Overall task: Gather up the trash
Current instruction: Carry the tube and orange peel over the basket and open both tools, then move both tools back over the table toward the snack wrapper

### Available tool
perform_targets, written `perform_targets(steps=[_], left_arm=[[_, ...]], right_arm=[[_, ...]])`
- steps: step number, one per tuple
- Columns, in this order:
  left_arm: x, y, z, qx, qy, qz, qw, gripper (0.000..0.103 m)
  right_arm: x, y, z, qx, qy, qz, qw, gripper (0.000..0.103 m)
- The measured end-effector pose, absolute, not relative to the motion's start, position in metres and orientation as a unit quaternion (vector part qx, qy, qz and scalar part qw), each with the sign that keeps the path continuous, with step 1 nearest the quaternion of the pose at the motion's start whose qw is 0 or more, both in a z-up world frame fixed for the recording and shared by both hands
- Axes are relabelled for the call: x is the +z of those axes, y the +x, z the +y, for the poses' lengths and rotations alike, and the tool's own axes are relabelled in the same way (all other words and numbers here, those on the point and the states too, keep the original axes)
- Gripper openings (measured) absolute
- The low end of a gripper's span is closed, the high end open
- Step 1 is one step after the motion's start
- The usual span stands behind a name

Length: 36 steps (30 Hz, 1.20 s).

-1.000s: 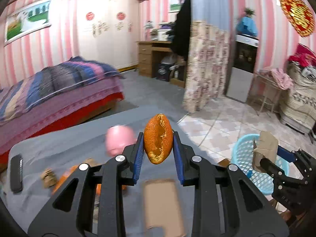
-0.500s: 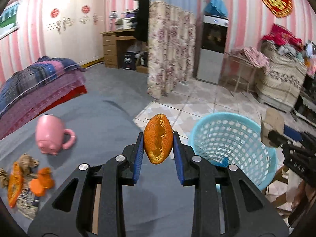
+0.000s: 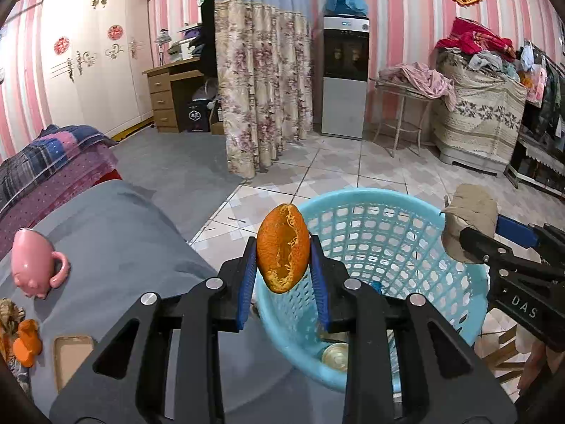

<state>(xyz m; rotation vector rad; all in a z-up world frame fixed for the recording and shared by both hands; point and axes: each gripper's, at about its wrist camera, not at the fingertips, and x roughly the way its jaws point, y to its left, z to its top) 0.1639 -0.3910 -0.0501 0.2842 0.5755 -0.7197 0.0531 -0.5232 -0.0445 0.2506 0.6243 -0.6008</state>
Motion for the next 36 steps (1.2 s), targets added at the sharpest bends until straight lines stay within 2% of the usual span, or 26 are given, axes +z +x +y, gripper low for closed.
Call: perform_targets(steps=[9,11,13,20,31,32,36], left_arm=[[-0.058,0.166,-0.403,-0.340,0.153,0.269,0.888,0.034],[-0.057,0.168,-0.398,-0.333,0.149,0.268,0.892,0.055],[-0.052,0.172,-0.393,-0.328,0.138,0.266,0.896,0.063],[-0.045,0.183,-0.371,-0.300,0.128,0.261,0.909,0.079],[-0.031,0.211,-0.313,-0.252,0.091,0.273,0.924,0.086],[-0.030,0.212,-0.311,-0.249,0.093,0.272,0.925,0.087],[-0.027,0.215,-0.300,-0.238,0.097,0.269,0.928,0.088]], right_arm=[[-0.053,0.048,-0.529,-0.288,0.134,0.299,0.900,0.053],[-0.053,0.049,-0.526,-0.287,0.132,0.299,0.900,0.053],[-0.054,0.048,-0.526,-0.286,0.135,0.299,0.900,0.053],[-0.055,0.051,-0.523,-0.284,0.136,0.296,0.902,0.053],[-0.054,0.074,-0.504,-0.273,0.131,0.289,0.908,0.054],[-0.055,0.078,-0.502,-0.279,0.129,0.288,0.907,0.055],[-0.061,0.087,-0.494,-0.279,0.130,0.291,0.906,0.078]])
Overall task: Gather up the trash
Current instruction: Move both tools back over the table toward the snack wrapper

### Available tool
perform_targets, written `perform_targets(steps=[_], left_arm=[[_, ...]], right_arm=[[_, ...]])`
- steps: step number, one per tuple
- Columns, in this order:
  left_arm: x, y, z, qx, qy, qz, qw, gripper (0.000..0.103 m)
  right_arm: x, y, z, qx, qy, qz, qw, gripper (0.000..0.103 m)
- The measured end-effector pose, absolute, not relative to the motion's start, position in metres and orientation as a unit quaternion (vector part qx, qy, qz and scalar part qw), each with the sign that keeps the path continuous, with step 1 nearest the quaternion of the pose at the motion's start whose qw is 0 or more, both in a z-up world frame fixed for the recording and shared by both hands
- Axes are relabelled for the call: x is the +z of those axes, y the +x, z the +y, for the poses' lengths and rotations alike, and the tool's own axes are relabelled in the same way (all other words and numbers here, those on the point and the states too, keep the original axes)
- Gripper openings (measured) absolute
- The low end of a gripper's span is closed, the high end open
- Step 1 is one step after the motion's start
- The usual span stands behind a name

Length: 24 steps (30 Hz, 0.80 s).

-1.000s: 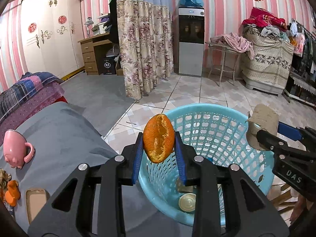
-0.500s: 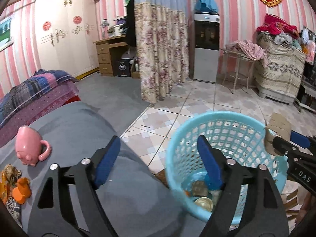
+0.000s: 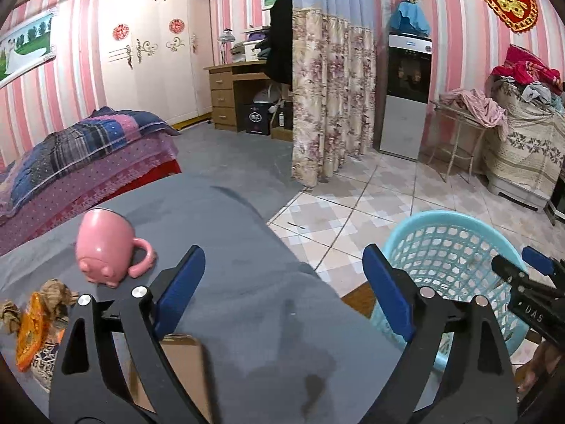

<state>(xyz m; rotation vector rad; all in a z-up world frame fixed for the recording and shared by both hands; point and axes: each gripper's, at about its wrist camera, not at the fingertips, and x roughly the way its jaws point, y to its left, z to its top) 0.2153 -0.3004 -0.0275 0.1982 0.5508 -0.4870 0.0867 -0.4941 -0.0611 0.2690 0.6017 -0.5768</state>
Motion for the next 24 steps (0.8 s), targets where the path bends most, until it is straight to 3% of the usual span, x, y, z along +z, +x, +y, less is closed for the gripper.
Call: perform_targets(steps=[5,24], left_arm=[[-0.024,0.218,-0.289,-0.229,0.089,0.269,0.931,0.088],[-0.004,0.206,-0.203,-0.160,0.092,0.272,0.944,0.094]], right_arm=[[-0.060,0.087,-0.489,-0.279,0.123,0.291,0.907,0.086],[-0.020,0.093,-0.425,-0.220,0.114,0.265,0.932,0.087]])
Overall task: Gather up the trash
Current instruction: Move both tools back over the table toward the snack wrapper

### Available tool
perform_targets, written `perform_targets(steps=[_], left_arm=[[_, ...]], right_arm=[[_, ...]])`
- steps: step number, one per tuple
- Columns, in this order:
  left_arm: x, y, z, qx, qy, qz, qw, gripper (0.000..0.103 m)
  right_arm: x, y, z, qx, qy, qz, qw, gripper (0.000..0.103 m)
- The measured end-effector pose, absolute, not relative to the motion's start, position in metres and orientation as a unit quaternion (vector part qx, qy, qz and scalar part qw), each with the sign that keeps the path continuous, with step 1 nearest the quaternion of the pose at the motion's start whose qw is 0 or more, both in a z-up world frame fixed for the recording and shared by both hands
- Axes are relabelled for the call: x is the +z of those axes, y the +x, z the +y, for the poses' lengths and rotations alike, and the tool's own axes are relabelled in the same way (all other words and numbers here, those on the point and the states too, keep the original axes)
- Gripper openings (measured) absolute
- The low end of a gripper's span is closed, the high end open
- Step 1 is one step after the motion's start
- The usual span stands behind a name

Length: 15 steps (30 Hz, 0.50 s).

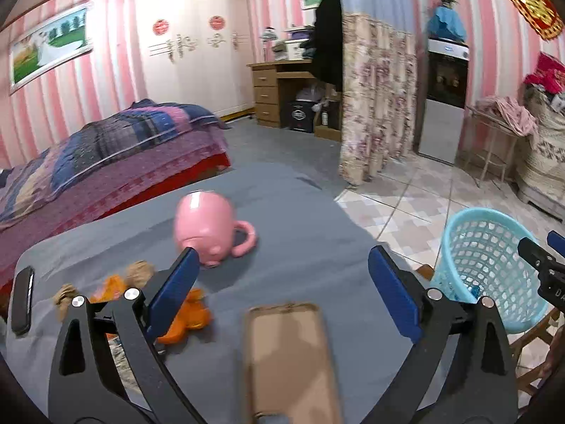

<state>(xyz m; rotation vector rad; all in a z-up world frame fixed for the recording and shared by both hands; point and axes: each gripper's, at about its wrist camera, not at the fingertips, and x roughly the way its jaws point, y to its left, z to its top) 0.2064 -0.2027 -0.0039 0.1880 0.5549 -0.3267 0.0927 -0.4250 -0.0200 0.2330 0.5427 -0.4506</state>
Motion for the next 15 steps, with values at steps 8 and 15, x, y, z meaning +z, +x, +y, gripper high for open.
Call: perform_targets(steps=[8,15], left_arm=[[0.004,0.200,-0.142,-0.104,0.099,0.275,0.951,0.096],[0.006,0.199,-0.085,-0.060,0.079,0.285,0.953,0.097]], right_arm=[[-0.004,0.108,-0.365,-0.159,0.068,0.260,0.950,0.087],[-0.002,0.131,-0.326,-0.110,0.046,0.274,0.954,0.087]])
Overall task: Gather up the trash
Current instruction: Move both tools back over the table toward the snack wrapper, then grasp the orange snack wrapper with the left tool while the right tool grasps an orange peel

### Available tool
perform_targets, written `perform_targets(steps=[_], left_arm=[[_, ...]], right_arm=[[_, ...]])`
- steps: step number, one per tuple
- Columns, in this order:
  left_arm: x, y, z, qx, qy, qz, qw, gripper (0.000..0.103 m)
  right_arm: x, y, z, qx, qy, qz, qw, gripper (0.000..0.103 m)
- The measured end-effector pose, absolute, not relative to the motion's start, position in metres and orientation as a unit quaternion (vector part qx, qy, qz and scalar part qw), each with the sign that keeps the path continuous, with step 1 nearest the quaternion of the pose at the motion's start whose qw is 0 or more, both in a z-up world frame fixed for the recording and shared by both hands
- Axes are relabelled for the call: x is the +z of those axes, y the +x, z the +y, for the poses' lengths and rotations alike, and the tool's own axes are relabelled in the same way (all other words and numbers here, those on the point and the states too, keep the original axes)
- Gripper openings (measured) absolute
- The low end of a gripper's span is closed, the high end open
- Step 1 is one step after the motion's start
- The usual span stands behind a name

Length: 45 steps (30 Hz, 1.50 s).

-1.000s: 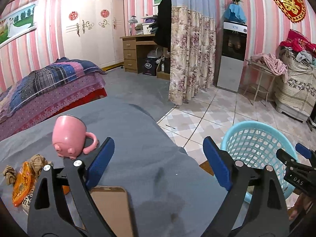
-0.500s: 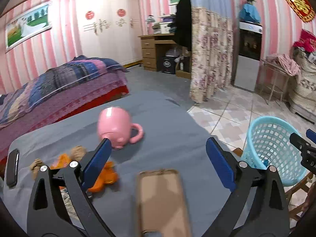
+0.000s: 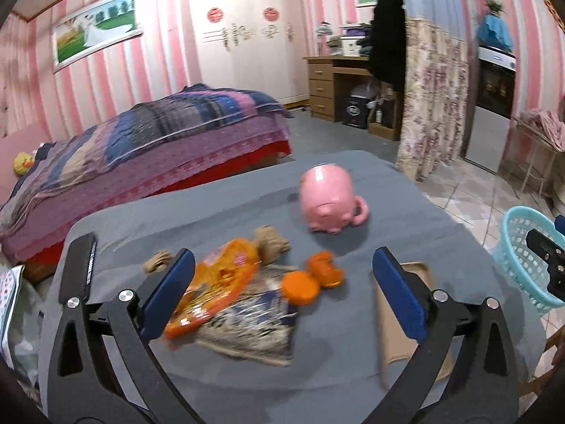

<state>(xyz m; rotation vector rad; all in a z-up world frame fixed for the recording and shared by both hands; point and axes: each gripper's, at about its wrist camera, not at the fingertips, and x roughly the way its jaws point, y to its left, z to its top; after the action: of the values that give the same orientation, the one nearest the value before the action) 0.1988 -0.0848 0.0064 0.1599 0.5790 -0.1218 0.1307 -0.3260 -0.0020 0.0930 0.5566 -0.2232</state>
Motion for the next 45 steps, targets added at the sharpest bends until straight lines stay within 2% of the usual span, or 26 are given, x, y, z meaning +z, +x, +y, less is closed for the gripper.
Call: perform_targets(steps=[7,25,28,31,36,40,42,44,45], left_arm=[[-0.001,0.198,-0.045,-0.026,0.061,0.295,0.953,0.097],[-0.018,0.204,0.040,0.053,-0.001,0.307,0.950,0.097],[-0.031,0.207,0.057,0.073,-0.009,0.318,0.945,0.098],[-0.045,0.213,0.068,0.078,-0.021,0.337,0.938,0.097],[-0.058,0.221,0.062,0.059,-0.032,0.352,0.933,0.097],[-0.073,0.237,0.040,0.047,-0.003,0.369,0.928,0.097],[-0.082,0.246,0.036,0.040,-0.004,0.388,0.921,0.091],[-0.087,0.252,0.035,0.027,-0.013,0.401,0.916,0.077],[-0.088,0.253,0.036,0.018,-0.021,0.405,0.914,0.073]], right_arm=[[0.012,0.156,-0.285,-0.067,0.022,0.268,0.961,0.087],[-0.024,0.185,-0.257,-0.018,0.009,0.316,0.949,0.087],[-0.026,0.185,-0.253,-0.016,0.006,0.317,0.948,0.096],[-0.027,0.185,-0.249,-0.017,-0.002,0.317,0.948,0.096],[-0.033,0.191,-0.244,-0.013,-0.001,0.328,0.945,0.096],[-0.037,0.194,-0.244,-0.012,0.008,0.336,0.942,0.096],[-0.038,0.194,-0.245,-0.011,0.012,0.336,0.942,0.096],[-0.038,0.195,-0.245,-0.013,0.010,0.336,0.942,0.096],[-0.039,0.195,-0.244,-0.015,0.010,0.336,0.942,0.096]])
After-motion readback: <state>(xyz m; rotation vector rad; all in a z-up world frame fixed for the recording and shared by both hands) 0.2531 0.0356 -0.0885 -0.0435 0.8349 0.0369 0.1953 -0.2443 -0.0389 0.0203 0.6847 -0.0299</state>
